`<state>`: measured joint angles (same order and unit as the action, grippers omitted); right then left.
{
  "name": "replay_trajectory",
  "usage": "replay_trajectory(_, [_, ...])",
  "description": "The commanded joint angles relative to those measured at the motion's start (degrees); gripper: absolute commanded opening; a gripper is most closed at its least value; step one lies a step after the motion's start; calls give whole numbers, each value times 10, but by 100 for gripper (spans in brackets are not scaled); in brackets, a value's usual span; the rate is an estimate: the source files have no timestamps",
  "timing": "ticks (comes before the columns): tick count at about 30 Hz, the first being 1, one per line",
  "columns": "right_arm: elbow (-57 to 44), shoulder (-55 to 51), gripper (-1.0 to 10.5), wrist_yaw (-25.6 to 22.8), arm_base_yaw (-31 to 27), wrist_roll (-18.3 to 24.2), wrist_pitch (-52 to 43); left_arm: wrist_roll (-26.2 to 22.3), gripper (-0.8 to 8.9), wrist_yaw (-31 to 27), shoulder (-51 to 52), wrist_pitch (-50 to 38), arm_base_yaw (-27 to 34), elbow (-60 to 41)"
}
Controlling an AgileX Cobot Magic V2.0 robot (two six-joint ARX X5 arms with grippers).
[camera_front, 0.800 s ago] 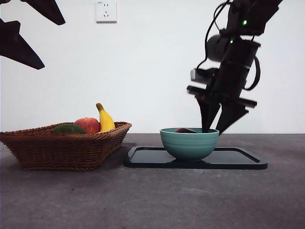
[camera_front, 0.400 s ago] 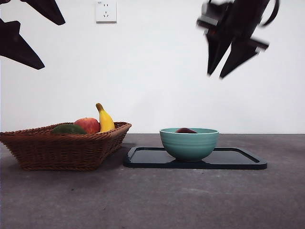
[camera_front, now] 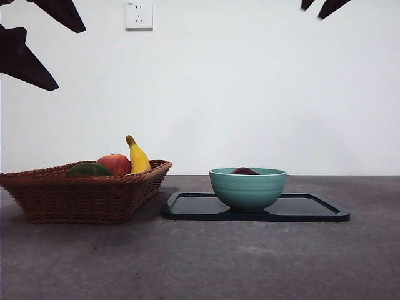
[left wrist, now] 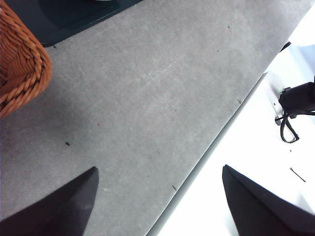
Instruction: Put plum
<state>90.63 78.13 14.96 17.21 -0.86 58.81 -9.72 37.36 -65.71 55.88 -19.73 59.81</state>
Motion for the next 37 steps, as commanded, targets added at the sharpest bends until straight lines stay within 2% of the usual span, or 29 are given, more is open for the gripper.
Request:
replay_trajectory(1, [-45, -43, 172, 8, 3, 8, -1, -1, 403, 2, -4, -4, -2, 2])
replay_trajectory(11, [-273, -222, 172, 79, 7, 8, -55, -1, 403, 2, -4, -6, -2, 2])
replay_trajectory(18, [-376, -303, 172, 123, 24, 9, -67, -1, 403, 2, -4, -6, -2, 2])
replay_trajectory(25, [-419, -334, 172, 130, 34, 9, -67, -1, 403, 2, -4, -6, -2, 2])
replay_trajectory(37, [-422, -333, 172, 140, 34, 9, -67, -1, 403, 2, -4, -6, -2, 2])
